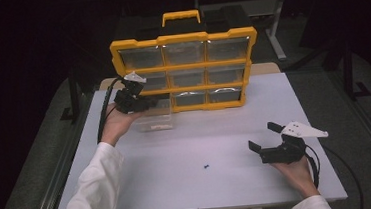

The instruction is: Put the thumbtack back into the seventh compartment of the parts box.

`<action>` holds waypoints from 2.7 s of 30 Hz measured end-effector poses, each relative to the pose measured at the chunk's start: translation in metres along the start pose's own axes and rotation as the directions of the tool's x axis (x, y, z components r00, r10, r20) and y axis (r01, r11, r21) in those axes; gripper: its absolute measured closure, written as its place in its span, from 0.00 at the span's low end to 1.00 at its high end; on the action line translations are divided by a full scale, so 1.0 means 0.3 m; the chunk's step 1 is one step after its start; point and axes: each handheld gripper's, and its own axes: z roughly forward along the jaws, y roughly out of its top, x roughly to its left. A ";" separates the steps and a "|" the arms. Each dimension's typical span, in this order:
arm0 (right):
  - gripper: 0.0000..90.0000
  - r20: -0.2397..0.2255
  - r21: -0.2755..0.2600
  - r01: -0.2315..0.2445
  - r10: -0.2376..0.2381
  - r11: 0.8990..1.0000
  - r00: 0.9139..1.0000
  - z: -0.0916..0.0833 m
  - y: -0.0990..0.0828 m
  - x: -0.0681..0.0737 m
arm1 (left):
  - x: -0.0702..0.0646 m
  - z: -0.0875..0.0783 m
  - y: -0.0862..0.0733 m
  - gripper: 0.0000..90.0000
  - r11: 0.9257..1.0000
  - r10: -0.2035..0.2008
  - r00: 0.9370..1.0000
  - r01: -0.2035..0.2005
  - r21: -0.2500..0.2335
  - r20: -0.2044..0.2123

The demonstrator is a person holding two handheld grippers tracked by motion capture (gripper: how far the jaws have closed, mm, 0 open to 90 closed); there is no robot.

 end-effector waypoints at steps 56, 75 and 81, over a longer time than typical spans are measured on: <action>0.00 0.013 -0.028 -0.016 0.016 0.999 1.000 -0.026 0.003 -0.011 | -0.431 0.163 -0.180 0.00 0.988 0.156 0.975 -0.150 -0.048 0.161; 0.00 0.013 -0.036 -0.015 0.016 0.999 1.000 -0.032 0.005 -0.011 | -0.483 0.218 -0.234 0.16 0.993 0.116 0.967 -0.111 -0.036 0.226; 0.00 0.012 -0.035 -0.017 0.017 0.999 1.000 -0.031 0.005 -0.011 | -0.502 0.240 -0.248 0.17 0.988 0.148 0.966 -0.153 0.008 0.213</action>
